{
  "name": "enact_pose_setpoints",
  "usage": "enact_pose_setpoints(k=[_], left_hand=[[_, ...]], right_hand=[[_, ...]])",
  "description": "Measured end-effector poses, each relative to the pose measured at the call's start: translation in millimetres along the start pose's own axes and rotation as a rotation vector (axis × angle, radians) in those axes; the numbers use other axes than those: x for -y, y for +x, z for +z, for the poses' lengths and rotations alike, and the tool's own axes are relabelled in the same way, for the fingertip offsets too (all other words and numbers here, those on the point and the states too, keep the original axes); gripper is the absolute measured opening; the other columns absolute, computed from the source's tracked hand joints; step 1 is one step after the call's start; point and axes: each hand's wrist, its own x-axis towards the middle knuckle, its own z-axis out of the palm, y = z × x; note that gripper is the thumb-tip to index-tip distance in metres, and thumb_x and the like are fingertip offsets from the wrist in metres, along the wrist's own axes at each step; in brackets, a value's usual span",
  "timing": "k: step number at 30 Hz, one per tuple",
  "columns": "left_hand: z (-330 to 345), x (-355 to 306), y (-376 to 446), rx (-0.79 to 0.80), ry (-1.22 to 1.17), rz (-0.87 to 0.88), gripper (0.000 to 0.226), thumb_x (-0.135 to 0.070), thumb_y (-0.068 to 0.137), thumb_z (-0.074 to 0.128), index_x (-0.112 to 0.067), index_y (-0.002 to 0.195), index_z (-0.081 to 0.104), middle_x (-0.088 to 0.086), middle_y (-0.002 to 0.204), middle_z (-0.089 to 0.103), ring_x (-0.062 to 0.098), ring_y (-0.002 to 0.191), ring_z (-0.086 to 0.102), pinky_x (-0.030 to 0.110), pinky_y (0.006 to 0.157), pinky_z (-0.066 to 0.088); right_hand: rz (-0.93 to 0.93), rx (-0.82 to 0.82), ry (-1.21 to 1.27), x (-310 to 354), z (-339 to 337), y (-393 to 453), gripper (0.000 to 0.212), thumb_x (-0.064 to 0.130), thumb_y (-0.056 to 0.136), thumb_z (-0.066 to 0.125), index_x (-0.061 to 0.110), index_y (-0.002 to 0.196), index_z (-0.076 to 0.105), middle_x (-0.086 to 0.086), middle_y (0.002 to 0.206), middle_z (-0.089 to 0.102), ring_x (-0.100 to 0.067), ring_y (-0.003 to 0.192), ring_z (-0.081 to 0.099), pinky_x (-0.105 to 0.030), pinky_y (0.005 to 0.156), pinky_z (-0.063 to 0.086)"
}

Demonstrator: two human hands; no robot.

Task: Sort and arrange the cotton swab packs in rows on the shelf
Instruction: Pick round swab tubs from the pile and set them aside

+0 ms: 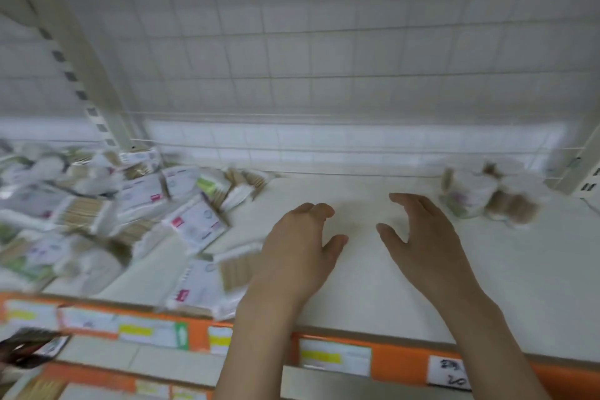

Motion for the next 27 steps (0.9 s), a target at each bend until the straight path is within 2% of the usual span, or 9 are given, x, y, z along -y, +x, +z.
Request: enact_pose_setpoints(k=[4, 8, 11, 15, 19, 21, 23, 25, 27], left_hand=[[-48.5, 41.6, -19.1, -0.041, 0.039, -0.046, 0.04, -0.036, 0.085, 0.061, -0.021, 0.122, 0.057, -0.003, 0.114, 0.061, 0.014, 0.101, 0.057, 0.02, 0.081, 0.04], [-88.3, 87.8, -35.2, -0.026, 0.086, -0.112, 0.036, -0.029, 0.084, 0.064, -0.017, 0.118, 0.06, 0.002, 0.113, 0.063, 0.017, 0.103, 0.057, 0.015, 0.075, 0.032], [-105.7, 116.4, -46.6, 0.011, 0.113, -0.173, 0.035, -0.026, 0.085, 0.063, -0.018, 0.119, 0.059, 0.0, 0.118, 0.061, 0.016, 0.106, 0.055, 0.017, 0.079, 0.035], [-117.3, 140.8, -51.1, 0.113, 0.118, -0.223, 0.039, -0.032, 0.086, 0.062, -0.022, 0.123, 0.056, -0.003, 0.121, 0.058, 0.011, 0.11, 0.052, 0.015, 0.08, 0.034], [-115.6, 148.6, -46.3, 0.294, 0.101, -0.256, 0.047, -0.043, 0.083, 0.063, -0.022, 0.124, 0.054, -0.004, 0.124, 0.055, 0.013, 0.11, 0.052, 0.02, 0.083, 0.039], [-110.6, 149.7, -44.2, 0.37, 0.066, -0.276, 0.052, -0.049, 0.079, 0.064, -0.022, 0.123, 0.054, -0.005, 0.12, 0.056, 0.012, 0.105, 0.054, 0.021, 0.082, 0.042], [-104.8, 149.4, -42.7, 0.431, 0.025, -0.29, 0.054, -0.054, 0.076, 0.064, -0.023, 0.119, 0.054, -0.009, 0.108, 0.056, 0.007, 0.092, 0.054, 0.019, 0.073, 0.045], [-98.0, 149.4, -41.3, 0.473, -0.001, -0.29, 0.058, -0.058, 0.073, 0.064, -0.024, 0.118, 0.053, -0.019, 0.091, 0.05, -0.003, 0.079, 0.05, 0.011, 0.061, 0.039], [-92.4, 150.7, -41.4, 0.503, -0.021, -0.291, 0.067, -0.064, 0.069, 0.064, -0.027, 0.123, 0.047, -0.022, 0.089, 0.046, -0.004, 0.078, 0.048, 0.01, 0.059, 0.035]], right_hand=[[-0.071, 0.069, 0.061, 51.1, 24.7, -3.3, 0.046, 0.03, 0.089, 0.057, 0.023, 0.132, 0.044, 0.008, 0.134, 0.045, -0.012, 0.122, 0.042, -0.02, 0.092, 0.029], [-0.122, 0.142, 0.097, 88.2, 48.5, -8.3, 0.046, 0.036, 0.088, 0.056, 0.029, 0.132, 0.044, 0.013, 0.132, 0.045, -0.006, 0.12, 0.041, -0.018, 0.089, 0.027], [-0.114, 0.202, 0.093, 102.5, 61.1, -12.3, 0.047, 0.039, 0.088, 0.056, 0.031, 0.132, 0.043, 0.015, 0.131, 0.045, -0.004, 0.121, 0.039, -0.016, 0.089, 0.026], [-0.089, 0.283, 0.064, 113.3, 69.1, -16.8, 0.052, 0.045, 0.086, 0.056, 0.029, 0.134, 0.041, 0.013, 0.135, 0.044, -0.007, 0.121, 0.042, -0.018, 0.089, 0.028], [-0.03, 0.334, -0.01, 116.2, 67.6, -21.6, 0.062, 0.056, 0.082, 0.054, 0.029, 0.136, 0.038, 0.011, 0.135, 0.044, -0.01, 0.121, 0.043, -0.02, 0.089, 0.029], [0.018, 0.353, -0.034, 116.6, 65.5, -25.9, 0.068, 0.061, 0.079, 0.055, 0.029, 0.136, 0.037, 0.011, 0.133, 0.045, -0.01, 0.12, 0.043, -0.022, 0.087, 0.029], [0.071, 0.373, -0.054, 116.3, 63.5, -30.9, 0.073, 0.065, 0.075, 0.056, 0.028, 0.136, 0.038, 0.01, 0.13, 0.046, -0.011, 0.118, 0.044, -0.022, 0.085, 0.031], [0.114, 0.397, -0.08, 117.1, 62.1, -36.4, 0.077, 0.068, 0.071, 0.057, 0.026, 0.134, 0.041, 0.009, 0.126, 0.047, -0.011, 0.114, 0.046, -0.022, 0.084, 0.033], [0.147, 0.436, -0.089, 118.9, 62.2, -40.6, 0.075, 0.069, 0.069, 0.058, 0.024, 0.127, 0.046, 0.01, 0.117, 0.047, -0.009, 0.105, 0.049, -0.022, 0.079, 0.036]])
